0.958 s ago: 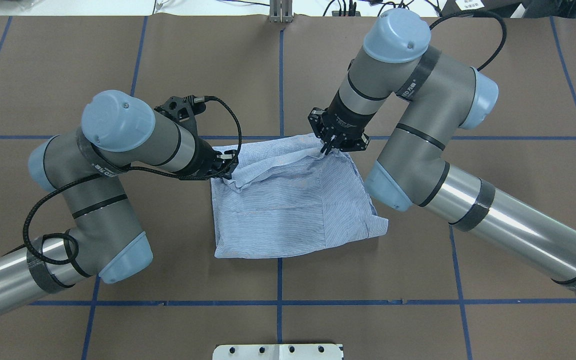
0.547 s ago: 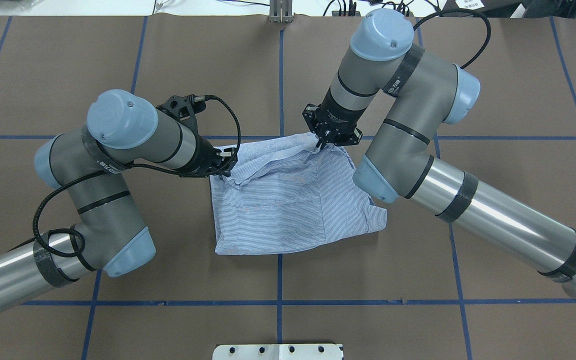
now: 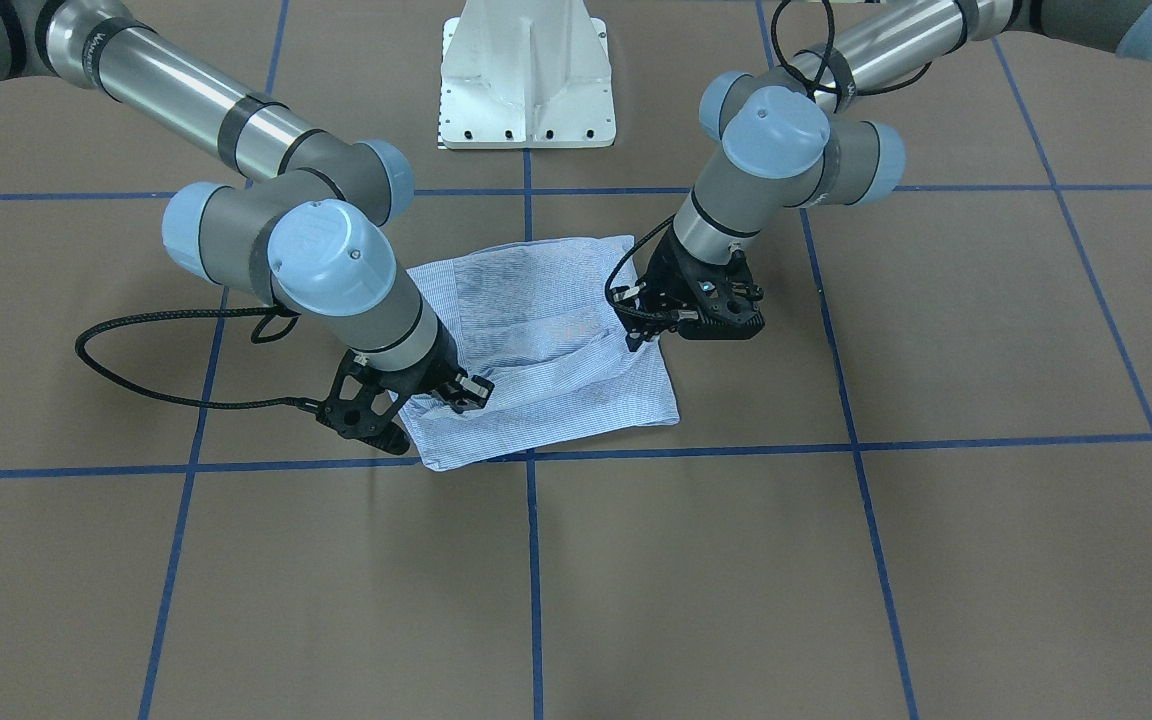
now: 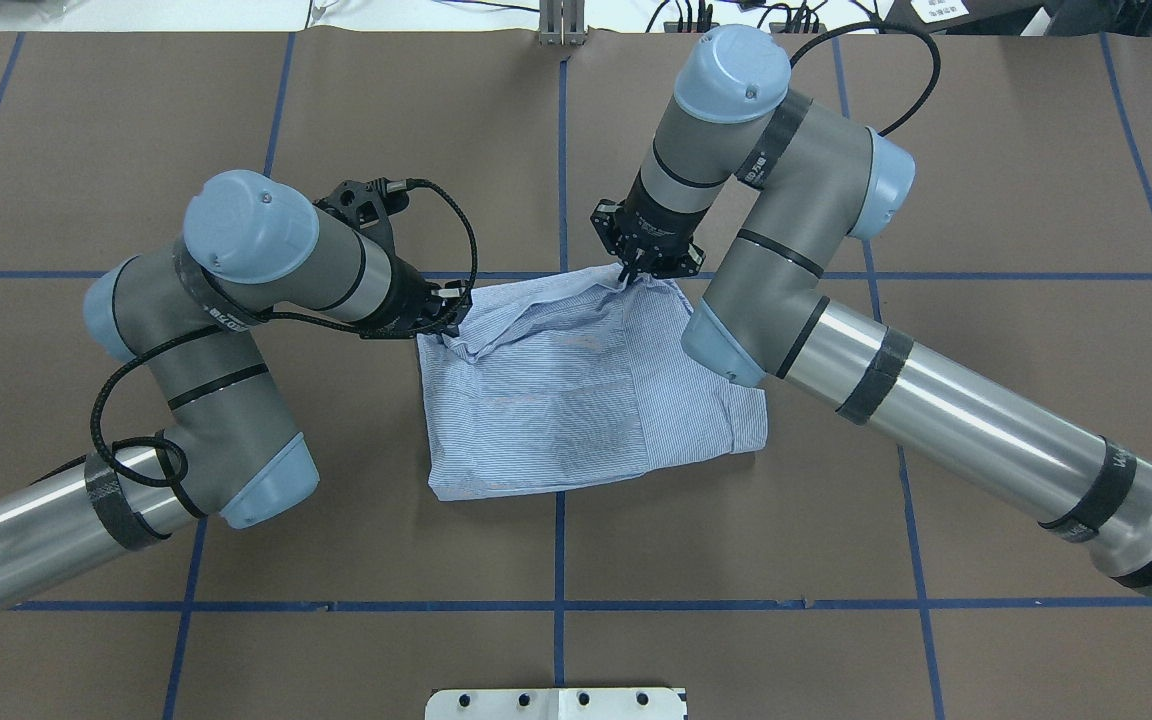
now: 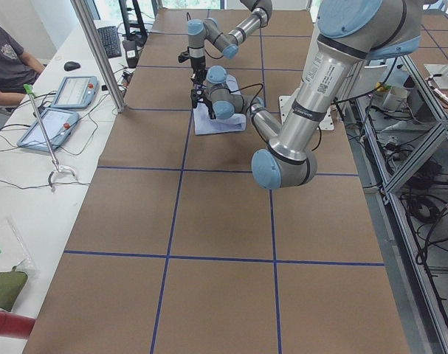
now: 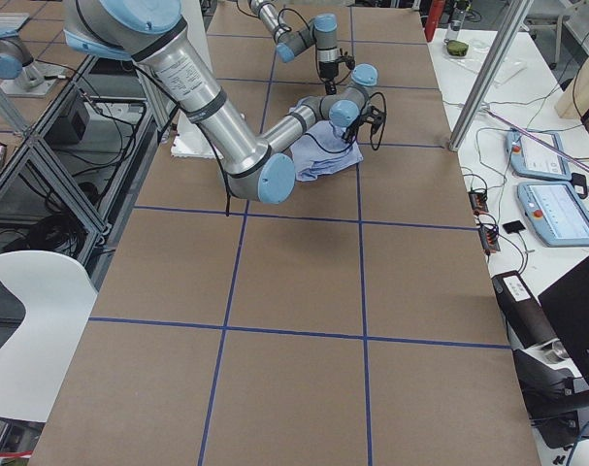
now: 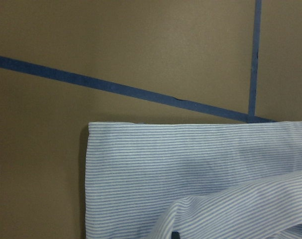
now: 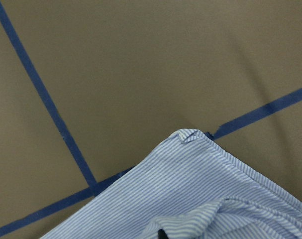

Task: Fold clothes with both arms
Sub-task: 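Lay the held edge onto the shirt's far edge with both grippers, then release the shirt and raise the left gripper away while the right gripper presses the fold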

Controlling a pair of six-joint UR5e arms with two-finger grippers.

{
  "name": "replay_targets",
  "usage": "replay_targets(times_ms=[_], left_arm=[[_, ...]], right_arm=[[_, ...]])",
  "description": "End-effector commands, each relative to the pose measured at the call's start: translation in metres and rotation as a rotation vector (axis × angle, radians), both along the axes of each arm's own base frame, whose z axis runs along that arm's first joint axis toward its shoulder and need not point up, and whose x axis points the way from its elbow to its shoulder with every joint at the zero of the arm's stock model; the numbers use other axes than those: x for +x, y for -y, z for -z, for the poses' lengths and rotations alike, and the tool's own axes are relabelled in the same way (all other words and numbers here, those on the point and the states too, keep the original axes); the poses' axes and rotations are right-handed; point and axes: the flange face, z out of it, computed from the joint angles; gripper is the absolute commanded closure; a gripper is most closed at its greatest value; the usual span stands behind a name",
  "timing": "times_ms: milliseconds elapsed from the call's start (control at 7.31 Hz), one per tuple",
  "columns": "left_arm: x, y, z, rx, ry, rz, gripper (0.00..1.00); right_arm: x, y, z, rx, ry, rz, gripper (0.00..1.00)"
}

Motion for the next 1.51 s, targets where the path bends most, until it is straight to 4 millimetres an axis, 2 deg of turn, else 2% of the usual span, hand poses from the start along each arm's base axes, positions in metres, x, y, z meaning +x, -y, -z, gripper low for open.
replay_targets(times_ms=[0,137,274,411,684,821,958,1095,1232,1368], left_arm=[[0.000,0.011,-0.001,0.003,-0.005,0.015,0.54],[0.003,0.016,-0.011,0.003,-0.002,0.019,0.02],[-0.014,0.033,-0.011,0.006,-0.002,0.051,0.01],[-0.032,0.049,-0.013,0.003,0.001,0.081,0.01],[-0.063,0.072,-0.020,0.020,0.016,0.081,0.01],[-0.087,0.083,-0.028,0.012,0.010,0.059,0.01],[-0.107,0.092,-0.038,0.022,0.018,0.054,0.01],[-0.128,0.104,-0.046,0.063,0.039,0.059,0.01],[-0.142,0.108,-0.063,0.068,0.060,0.063,0.01],[-0.146,0.111,-0.064,0.068,0.063,0.069,0.01]], right_arm=[[-0.003,0.004,0.003,0.007,0.001,-0.005,0.68],[-0.001,0.006,0.004,0.025,0.009,-0.016,0.01],[0.007,0.013,0.003,0.039,0.014,-0.015,0.00],[0.016,0.012,0.013,0.082,0.038,0.015,0.00],[0.019,-0.006,0.035,0.126,0.072,0.022,0.00],[-0.008,-0.034,0.042,0.168,0.065,0.041,0.00],[-0.049,-0.072,0.044,0.230,0.031,0.053,0.00],[-0.075,-0.097,0.044,0.310,-0.004,0.083,0.00],[-0.093,-0.113,0.037,0.372,-0.036,0.110,0.00],[-0.106,-0.123,0.039,0.444,-0.074,0.099,0.00]])
